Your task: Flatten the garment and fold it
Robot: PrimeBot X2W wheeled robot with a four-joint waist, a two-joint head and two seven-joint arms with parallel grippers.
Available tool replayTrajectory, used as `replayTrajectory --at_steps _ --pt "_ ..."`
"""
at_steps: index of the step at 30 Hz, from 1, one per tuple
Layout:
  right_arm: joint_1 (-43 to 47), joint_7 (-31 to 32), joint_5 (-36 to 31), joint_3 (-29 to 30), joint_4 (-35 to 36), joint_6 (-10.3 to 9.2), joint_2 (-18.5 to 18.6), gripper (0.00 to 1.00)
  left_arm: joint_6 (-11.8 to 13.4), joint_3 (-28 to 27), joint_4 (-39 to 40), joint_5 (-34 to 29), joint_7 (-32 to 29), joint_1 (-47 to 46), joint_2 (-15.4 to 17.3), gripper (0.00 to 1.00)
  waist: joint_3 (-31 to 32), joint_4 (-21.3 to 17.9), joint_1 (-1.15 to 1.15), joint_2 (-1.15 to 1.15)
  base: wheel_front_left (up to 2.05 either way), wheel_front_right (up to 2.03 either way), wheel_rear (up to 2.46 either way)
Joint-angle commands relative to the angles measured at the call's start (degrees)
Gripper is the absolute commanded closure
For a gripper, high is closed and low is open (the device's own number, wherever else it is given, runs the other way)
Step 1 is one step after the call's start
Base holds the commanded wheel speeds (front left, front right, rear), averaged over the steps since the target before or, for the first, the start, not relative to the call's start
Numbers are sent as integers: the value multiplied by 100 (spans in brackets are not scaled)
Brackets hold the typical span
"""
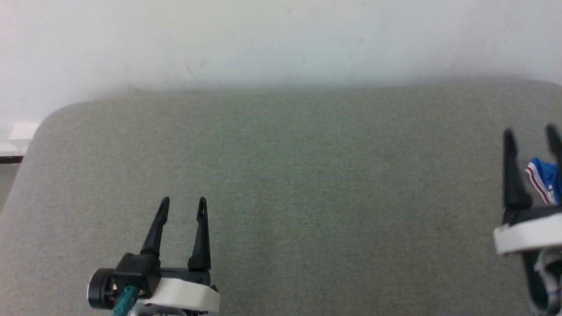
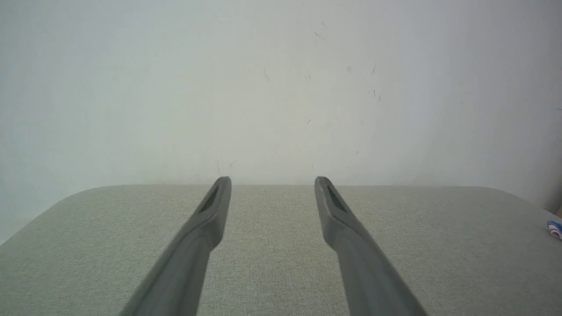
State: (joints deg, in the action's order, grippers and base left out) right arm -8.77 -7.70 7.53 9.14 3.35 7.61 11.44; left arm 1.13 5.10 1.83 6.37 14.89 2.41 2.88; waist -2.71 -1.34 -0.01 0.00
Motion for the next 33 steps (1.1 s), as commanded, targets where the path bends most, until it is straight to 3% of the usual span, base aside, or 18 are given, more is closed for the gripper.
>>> replayTrajectory --at_steps 1,9,23,24,33 --pt "394 -46 -15 -28 59 -12 -262 0 -3 21 -80 40 11 104 6 0 193 217 1 0 0 0 0" --pt "1263 -291 -20 -184 -335 -12 -699 0 19 93 -292 16 11 265 2 0 274 362 1 0 0 0 0" --pt "1332 -298 -133 -323 -553 -12 -776 0 26 83 -483 -171 11 244 17 0 291 353 1 0 0 0 0" --pt "1275 -292 -109 -327 -543 -1 -755 100 0 89 -465 -142 0 224 5 100 292 353 1 0 0 0 0" --pt "1259 -260 -126 -362 -536 0 -758 100 -4 72 -455 -157 -46 209 2 100 292 346 1 0 0 0 0"
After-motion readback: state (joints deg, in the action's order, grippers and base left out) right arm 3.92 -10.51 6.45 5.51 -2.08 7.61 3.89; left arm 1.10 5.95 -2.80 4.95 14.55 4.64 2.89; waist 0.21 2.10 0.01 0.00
